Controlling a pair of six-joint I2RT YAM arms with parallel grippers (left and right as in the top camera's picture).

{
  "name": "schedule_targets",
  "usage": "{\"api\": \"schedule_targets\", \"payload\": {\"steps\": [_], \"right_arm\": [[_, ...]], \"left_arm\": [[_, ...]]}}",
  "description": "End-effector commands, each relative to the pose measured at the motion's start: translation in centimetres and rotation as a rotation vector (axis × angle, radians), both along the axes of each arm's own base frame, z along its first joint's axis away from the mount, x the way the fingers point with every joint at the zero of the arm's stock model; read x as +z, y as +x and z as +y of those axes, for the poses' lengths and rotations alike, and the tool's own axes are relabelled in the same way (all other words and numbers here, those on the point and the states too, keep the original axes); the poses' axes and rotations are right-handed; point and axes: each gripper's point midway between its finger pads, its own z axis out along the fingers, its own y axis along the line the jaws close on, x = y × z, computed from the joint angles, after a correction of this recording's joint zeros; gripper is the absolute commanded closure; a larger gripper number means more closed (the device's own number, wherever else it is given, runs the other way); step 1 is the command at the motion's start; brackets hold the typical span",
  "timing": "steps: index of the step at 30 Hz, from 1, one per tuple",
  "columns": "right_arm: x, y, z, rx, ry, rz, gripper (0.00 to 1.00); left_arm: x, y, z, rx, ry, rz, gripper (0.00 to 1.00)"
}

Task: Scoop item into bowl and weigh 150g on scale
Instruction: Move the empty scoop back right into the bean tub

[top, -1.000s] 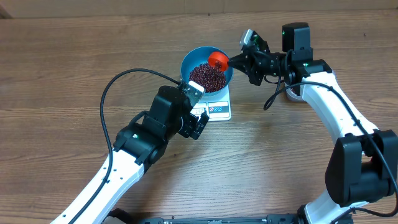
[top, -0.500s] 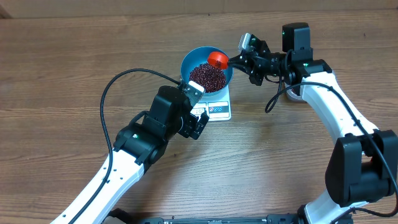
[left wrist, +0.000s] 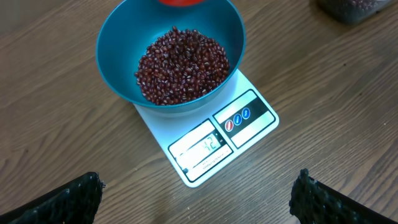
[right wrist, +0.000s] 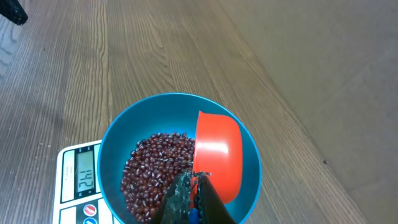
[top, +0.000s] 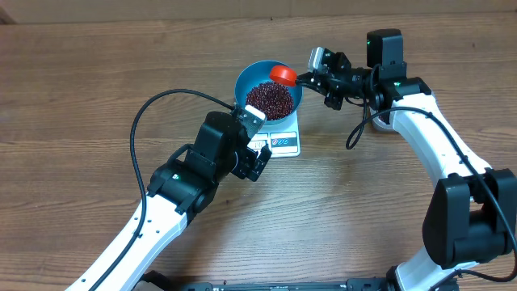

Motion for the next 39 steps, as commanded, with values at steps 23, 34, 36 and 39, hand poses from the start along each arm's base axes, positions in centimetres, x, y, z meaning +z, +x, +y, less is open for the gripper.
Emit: {"api": "schedule_targets", "payload": {"steps": [23, 34, 36, 39], "right_arm": [[5.3, 0.8, -16.1, -0.793, 0.146, 0.397, 0.96], [2.1, -1.5, -25.9, -1.094, 0.093, 0.531, 0.96], [1.7, -1.9, -26.4, -1.108, 0.093, 0.550, 0.96], [0.4, -2.4, -26.5, -1.114, 0.087, 0.582, 0.96]], "left_arm": [[1.5, 0.6, -0.3, -0.011, -0.016, -0.036, 0.00], [1.4, 0.6, -0.3, -0.011, -0.016, -0.035, 0.00], [1.5, 0.6, -0.3, -0.011, -0.016, -0.036, 0.01], [1.5, 0.6, -0.3, -0.010, -0.016, -0.036, 0.00]]}}
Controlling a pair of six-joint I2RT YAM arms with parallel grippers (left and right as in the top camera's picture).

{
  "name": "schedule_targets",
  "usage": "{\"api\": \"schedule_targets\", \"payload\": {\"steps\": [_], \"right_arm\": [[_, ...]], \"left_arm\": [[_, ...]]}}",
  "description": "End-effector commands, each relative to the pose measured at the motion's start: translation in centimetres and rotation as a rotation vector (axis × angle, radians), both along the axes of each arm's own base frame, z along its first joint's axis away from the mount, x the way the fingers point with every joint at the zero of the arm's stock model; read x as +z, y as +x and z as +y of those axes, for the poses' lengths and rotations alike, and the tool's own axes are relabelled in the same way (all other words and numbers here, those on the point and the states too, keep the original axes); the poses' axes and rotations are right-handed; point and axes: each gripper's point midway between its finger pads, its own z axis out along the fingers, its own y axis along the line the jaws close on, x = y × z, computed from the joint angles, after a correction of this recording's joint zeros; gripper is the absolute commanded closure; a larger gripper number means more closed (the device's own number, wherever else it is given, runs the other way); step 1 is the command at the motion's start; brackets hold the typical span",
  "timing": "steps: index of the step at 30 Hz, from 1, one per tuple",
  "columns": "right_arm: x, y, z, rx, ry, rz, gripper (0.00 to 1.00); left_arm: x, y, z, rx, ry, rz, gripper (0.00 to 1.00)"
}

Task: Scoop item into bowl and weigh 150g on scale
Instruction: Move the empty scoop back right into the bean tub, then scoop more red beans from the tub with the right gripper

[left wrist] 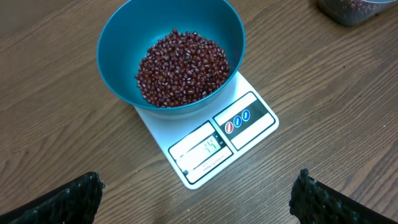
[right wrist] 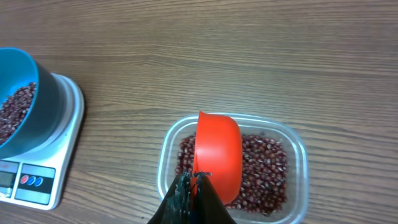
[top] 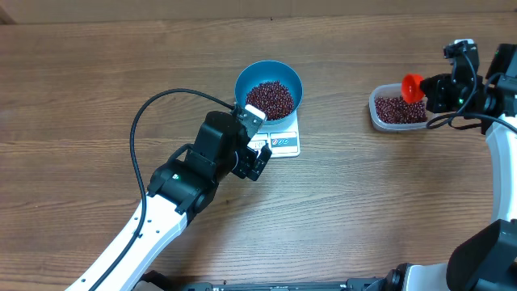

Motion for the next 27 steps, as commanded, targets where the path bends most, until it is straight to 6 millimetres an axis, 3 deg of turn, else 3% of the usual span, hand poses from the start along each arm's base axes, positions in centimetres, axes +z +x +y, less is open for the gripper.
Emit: {"api": "schedule_targets", "payload": {"steps": [1, 13, 27], "right_arm": [[-0.5, -0.4, -0.2, -0.014, -0.003, 0.010, 0.96], [-5.3, -1.6, -0.1, -0.027, -0.001, 0.070, 0.96], [-10.3, -1.0, -0.3, -0.027, 0.008, 0.094, 0.96]], "left_arm": [[1.3, 0.5, -0.3, -0.010, -0.013, -0.030, 0.00], [1.3, 0.5, -0.3, -0.010, -0.013, -0.030, 0.00], [1.3, 0.5, -0.3, -0.010, -0.013, -0.030, 0.00]]}}
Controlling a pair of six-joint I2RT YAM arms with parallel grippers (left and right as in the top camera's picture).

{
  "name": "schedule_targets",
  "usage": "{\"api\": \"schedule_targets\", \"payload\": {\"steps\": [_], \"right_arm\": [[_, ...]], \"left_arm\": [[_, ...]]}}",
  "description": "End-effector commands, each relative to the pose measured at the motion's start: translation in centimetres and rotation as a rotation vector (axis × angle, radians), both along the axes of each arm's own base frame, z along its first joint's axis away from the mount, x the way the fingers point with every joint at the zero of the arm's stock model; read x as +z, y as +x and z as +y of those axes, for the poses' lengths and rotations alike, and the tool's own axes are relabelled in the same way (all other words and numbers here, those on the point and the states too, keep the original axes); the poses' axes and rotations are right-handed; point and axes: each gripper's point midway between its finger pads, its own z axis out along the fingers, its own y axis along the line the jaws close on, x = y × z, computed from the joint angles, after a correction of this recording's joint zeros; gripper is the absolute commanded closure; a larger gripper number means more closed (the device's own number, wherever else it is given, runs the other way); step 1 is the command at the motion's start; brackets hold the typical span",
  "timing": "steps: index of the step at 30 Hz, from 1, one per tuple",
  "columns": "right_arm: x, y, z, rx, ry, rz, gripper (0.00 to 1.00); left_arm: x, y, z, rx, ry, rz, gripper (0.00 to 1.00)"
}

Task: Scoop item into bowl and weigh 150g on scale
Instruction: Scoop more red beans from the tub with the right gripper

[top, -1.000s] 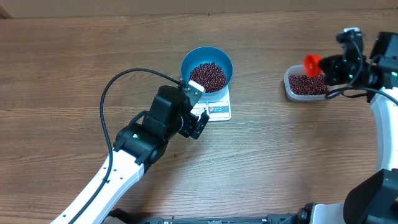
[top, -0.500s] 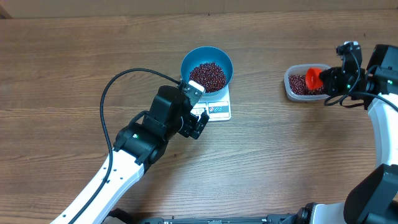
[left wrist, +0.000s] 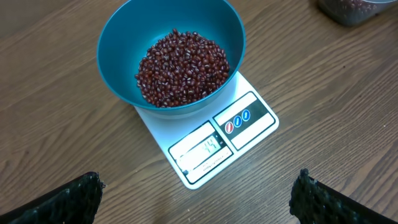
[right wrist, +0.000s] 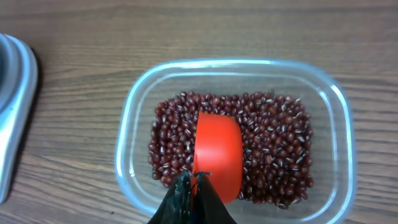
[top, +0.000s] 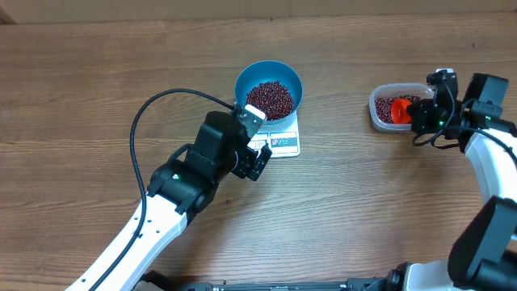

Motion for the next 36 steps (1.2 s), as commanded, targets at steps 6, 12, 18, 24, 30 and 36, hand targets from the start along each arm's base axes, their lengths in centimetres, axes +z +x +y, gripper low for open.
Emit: {"api": "schedule_targets", "payload": {"steps": [6, 12, 18, 24, 30, 36], "right_arm": [[-2.2, 0.3, -0.1, -0.047, 0.046, 0.047, 0.96], [-1.3, 0.2, 2.7, 0.029, 0.209, 0.028, 0.96], [-0.4, 0.0, 4.2, 0.065, 0.306, 0.017, 0.96], [-0.8, 0.2, 2.9, 0.026, 0.254, 0.020, 0.96], [-1.7, 0.3, 0.9, -0.043, 0.147, 0.046, 0.96], [-0.6, 1.2, 0.5, -0.049, 0.139, 0.016, 0.96]], "left_arm": [[1.3, 0.5, -0.3, -0.011, -0.013, -0.031, 0.00], [1.3, 0.5, -0.3, -0.011, -0.013, -0.031, 0.00], [1.3, 0.5, -0.3, -0.010, -0.013, -0.031, 0.01], [1.3, 0.5, -0.3, -0.010, -0.013, -0.031, 0.00], [1.3, 0.5, -0.3, -0.010, -0.013, -0.031, 0.01], [1.3, 0.5, -0.3, -0.010, -0.013, -0.031, 0.01]]}}
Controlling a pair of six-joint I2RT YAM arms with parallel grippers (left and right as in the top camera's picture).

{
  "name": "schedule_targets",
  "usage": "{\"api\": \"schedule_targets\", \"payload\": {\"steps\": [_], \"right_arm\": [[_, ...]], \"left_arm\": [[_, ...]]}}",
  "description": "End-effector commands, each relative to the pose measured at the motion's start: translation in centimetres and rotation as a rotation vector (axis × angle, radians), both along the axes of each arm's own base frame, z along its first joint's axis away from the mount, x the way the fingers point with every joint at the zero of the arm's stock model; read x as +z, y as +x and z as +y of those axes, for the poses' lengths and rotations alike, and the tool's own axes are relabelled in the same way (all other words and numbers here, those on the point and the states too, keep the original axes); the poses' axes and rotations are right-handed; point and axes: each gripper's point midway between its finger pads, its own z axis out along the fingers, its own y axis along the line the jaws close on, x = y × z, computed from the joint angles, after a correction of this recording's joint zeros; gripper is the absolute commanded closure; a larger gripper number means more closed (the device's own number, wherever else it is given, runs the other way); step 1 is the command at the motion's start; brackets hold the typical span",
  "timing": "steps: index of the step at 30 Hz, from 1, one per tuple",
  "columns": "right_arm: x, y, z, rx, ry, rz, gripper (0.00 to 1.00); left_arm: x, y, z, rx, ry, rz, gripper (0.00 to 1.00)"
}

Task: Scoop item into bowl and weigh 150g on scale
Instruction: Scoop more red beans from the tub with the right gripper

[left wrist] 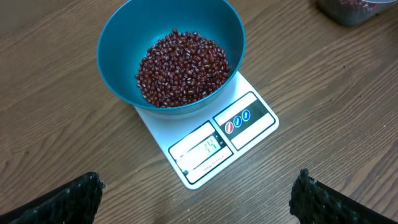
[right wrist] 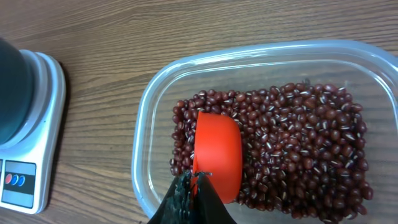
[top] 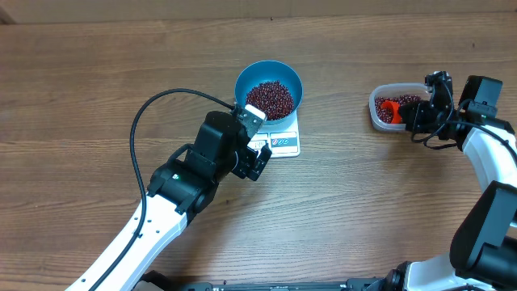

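A blue bowl [top: 269,90] heaped with red beans stands on the white scale [top: 283,142]; the same bowl [left wrist: 171,55] and scale [left wrist: 208,143] fill the left wrist view, where the display reads about 144. My left gripper [left wrist: 199,199] hovers open in front of the scale, holding nothing. At the right, my right gripper [right wrist: 194,193] is shut on the handle of the red scoop [right wrist: 217,155], whose cup is down among the beans in the clear container [right wrist: 149,112]. Overhead, the scoop [top: 389,107] lies at the container's [top: 376,118] left end.
The wooden table [top: 97,81] runs under everything. A black cable [top: 141,121] loops from my left arm across the table's left half. My left arm's body [top: 202,166] sits just in front of the scale.
The scoop has shifted from the middle of the bean container toward its left end, still down in the beans. Bowl, scale and left gripper are unchanged.
The right gripper held the scoop tipped over the bowl, with the scale near 142. Then it was over the bean container and the scale read about 144. After that the scoop was down in the beans, and now it sits at the container's left end.
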Motion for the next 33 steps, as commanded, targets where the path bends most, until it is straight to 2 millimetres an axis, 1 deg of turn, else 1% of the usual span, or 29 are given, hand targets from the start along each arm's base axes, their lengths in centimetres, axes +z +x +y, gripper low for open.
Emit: {"api": "schedule_targets", "payload": {"steps": [1, 16, 27, 33], "right_arm": [[0.9, 0.9, -0.8, -0.023, -0.020, -0.017, 0.96], [4.5, 2.3, -1.3, -0.037, -0.020, -0.044, 0.96], [5.2, 2.2, -1.1, -0.041, -0.005, -0.043, 0.96], [6.3, 1.9, -0.9, -0.025, 0.074, -0.075, 0.96]], "left_arm": [[1.3, 0.5, -0.3, -0.010, -0.013, -0.031, 0.00], [1.3, 0.5, -0.3, -0.010, -0.013, -0.031, 0.00], [1.4, 0.5, -0.3, -0.010, -0.013, -0.031, 0.00], [1.4, 0.5, -0.3, -0.010, -0.013, -0.031, 0.00]]}}
